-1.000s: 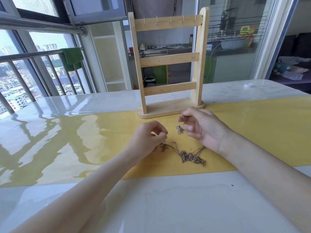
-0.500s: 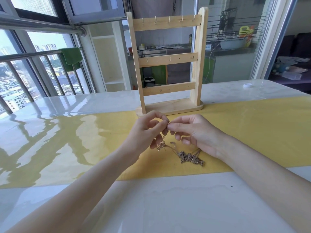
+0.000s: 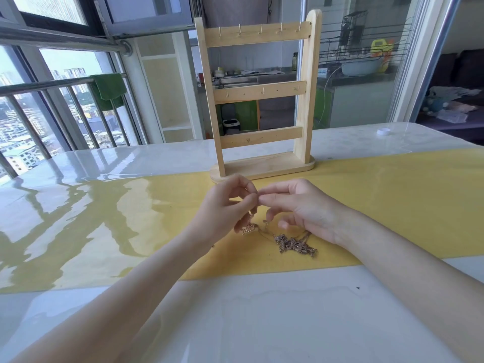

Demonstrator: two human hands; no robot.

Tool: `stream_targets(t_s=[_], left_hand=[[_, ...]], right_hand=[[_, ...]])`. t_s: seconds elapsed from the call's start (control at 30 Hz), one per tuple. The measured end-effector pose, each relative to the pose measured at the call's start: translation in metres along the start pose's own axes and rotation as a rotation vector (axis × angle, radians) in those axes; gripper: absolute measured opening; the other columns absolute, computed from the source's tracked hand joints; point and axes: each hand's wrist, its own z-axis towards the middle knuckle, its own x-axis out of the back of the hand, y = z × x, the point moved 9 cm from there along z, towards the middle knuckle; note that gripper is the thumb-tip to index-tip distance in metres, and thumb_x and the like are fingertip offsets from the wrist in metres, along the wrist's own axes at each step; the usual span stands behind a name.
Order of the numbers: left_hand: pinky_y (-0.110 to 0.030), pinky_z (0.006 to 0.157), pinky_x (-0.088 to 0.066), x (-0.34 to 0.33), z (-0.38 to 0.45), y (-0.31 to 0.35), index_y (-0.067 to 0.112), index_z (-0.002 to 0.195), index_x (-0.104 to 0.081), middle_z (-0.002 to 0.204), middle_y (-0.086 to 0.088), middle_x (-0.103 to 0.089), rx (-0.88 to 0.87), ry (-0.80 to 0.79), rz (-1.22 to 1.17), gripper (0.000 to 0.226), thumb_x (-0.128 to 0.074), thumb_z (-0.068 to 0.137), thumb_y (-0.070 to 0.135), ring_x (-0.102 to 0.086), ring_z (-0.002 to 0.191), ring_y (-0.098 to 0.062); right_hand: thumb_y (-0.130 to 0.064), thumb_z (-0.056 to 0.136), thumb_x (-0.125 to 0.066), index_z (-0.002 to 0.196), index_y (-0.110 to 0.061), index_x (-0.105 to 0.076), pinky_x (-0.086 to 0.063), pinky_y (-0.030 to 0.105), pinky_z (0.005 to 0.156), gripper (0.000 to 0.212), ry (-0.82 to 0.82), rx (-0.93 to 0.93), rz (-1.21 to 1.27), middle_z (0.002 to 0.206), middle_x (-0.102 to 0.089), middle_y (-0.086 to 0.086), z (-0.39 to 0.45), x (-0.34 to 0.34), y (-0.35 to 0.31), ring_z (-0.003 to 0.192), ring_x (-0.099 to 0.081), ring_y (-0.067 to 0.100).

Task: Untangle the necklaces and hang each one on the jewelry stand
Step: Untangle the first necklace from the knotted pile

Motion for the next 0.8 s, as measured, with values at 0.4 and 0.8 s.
stream_targets(t_s=[0.4, 0.8], left_hand=[[-0.014, 0.039, -0.029, 0.006, 0.001, -0.002, 0.014, 0.083, -0.051, 0.061, 0.006, -0.052, 0.126, 0.036, -0.399, 0.016, -0.047, 0.097, 0.006, -0.033, 0.042, -0.005], [-0.014, 0.040, -0.034, 0.009, -0.001, -0.024, 0.012, 0.081, -0.053, 0.065, 0.000, -0.051, 0.280, 0.108, -0.240, 0.014, -0.052, 0.094, 0.007, -0.039, 0.041, -0.004]], right_hand=[[-0.006, 0.083, -0.068, 0.110, -0.003, -0.061, -0.045, 0.020, 0.046, 0.028, -0.112, -0.003, -0.018, 0.095, -0.069, 0.012, -0.003, -0.017, -0.001, 0.068, -0.062, 0.016], [-0.009, 0.083, -0.070, 0.088, 0.003, -0.070, -0.041, 0.019, 0.042, 0.012, 0.141, 0.097, -0.155, 0.070, -0.065, 0.006, 0.002, 0.009, -0.005, 0.052, -0.054, 0.011]])
